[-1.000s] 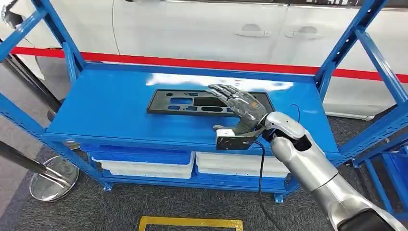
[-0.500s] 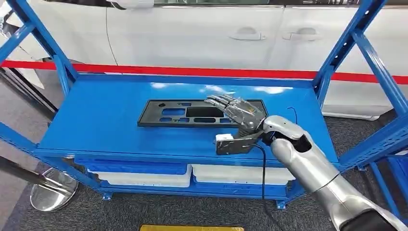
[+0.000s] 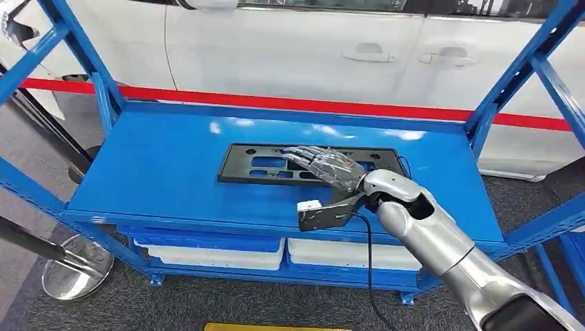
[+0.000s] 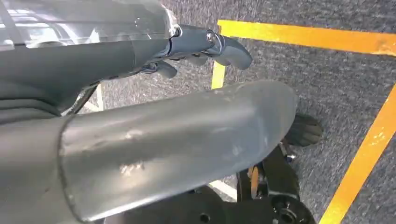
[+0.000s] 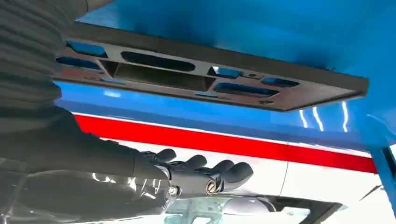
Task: Take the parts from the cabinet and place them on the table.
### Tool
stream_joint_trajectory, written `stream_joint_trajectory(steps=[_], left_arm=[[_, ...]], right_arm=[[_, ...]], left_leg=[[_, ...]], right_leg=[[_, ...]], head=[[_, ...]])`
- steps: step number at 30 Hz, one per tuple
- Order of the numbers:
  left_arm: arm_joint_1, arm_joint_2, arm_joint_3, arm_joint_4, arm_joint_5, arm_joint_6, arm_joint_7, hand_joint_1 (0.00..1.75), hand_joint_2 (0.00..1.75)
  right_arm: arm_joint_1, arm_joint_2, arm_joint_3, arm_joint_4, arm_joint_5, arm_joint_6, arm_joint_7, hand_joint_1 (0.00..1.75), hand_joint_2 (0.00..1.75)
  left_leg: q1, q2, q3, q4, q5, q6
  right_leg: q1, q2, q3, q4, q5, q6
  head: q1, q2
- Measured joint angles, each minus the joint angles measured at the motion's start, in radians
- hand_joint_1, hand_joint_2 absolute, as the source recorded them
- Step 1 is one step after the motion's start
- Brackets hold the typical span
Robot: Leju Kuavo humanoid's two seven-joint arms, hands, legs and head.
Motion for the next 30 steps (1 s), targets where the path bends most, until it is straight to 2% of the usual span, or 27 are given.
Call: stream_joint_trajectory(steps=[1, 4, 5, 8, 18, 26, 29, 30], left_arm=[[0.000, 0.000, 0.001, 0.000, 0.000, 0.000, 0.000, 0.00, 0.00], [0.000, 0.000, 0.004, 0.000, 0.000, 0.000, 0.000, 0.00, 0.00], [0.000, 0.000, 0.005, 0.000, 0.000, 0.000, 0.000, 0.00, 0.00], [0.000, 0.000, 0.007, 0.000, 0.000, 0.000, 0.000, 0.00, 0.00], [0.000, 0.000, 0.009, 0.000, 0.000, 0.004, 0.000, 0.00, 0.00], [-0.004, 0.000, 0.009, 0.000, -0.016, -0.001, -0.011, 0.00, 0.00], [-0.008, 0.000, 0.009, 0.000, -0.027, -0.003, -0.022, 0.00, 0.00], [-0.011, 0.000, 0.009, 0.000, -0.042, -0.006, -0.024, 0.00, 0.00]], right_arm=[[0.000, 0.000, 0.001, 0.001, 0.000, 0.000, 0.000, 0.00, 1.75], [0.000, 0.000, 0.005, 0.001, 0.000, 0.000, 0.000, 0.00, 1.75], [0.000, 0.000, 0.005, 0.001, 0.000, 0.000, 0.000, 0.00, 1.75], [0.000, 0.000, 0.006, 0.001, 0.000, 0.000, 0.000, 0.00, 1.75], [0.001, 0.000, 0.010, 0.008, -0.005, 0.003, -0.002, 0.00, 1.75], [0.002, 0.000, 0.066, 0.021, -0.017, 0.008, 0.018, 0.00, 1.75], [-0.003, 0.000, 0.088, 0.058, -0.003, -0.020, 0.040, 0.00, 1.75], [-0.006, 0.000, 0.094, 0.089, 0.026, -0.067, 0.053, 0.00, 1.75]], left_leg=[[-0.001, 0.000, 0.000, 0.000, 0.000, 0.001], [-0.003, 0.000, 0.000, 0.001, 0.000, 0.002], [-0.003, 0.000, 0.000, 0.001, 0.000, 0.002], [-0.003, 0.001, 0.001, 0.001, 0.000, 0.002], [-0.003, 0.001, 0.002, 0.001, 0.001, 0.000], [-0.003, 0.000, 0.001, 0.000, 0.002, -0.001], [-0.003, -0.003, -0.001, 0.000, 0.002, -0.001], [-0.003, -0.005, -0.003, 0.000, 0.002, -0.001]], right_leg=[[-0.001, 0.000, 0.000, -0.001, 0.001, 0.003], [-0.004, -0.001, 0.000, -0.002, 0.001, 0.025], [-0.005, -0.001, 0.000, -0.002, 0.001, 0.029], [-0.005, -0.001, 0.000, -0.001, 0.001, 0.033], [0.000, -0.001, -0.003, 0.005, -0.001, 0.032], [0.000, -0.003, -0.004, 0.009, -0.002, 0.030], [0.000, -0.007, -0.003, 0.010, -0.002, 0.030], [0.000, -0.009, -0.003, 0.010, -0.003, 0.030]], head=[[0.000, 0.000], [0.000, 0.000], [0.000, 0.000], [0.000, 0.000], [0.000, 0.000], [0.000, 0.000], [0.000, 0.000], [0.000, 0.000]])
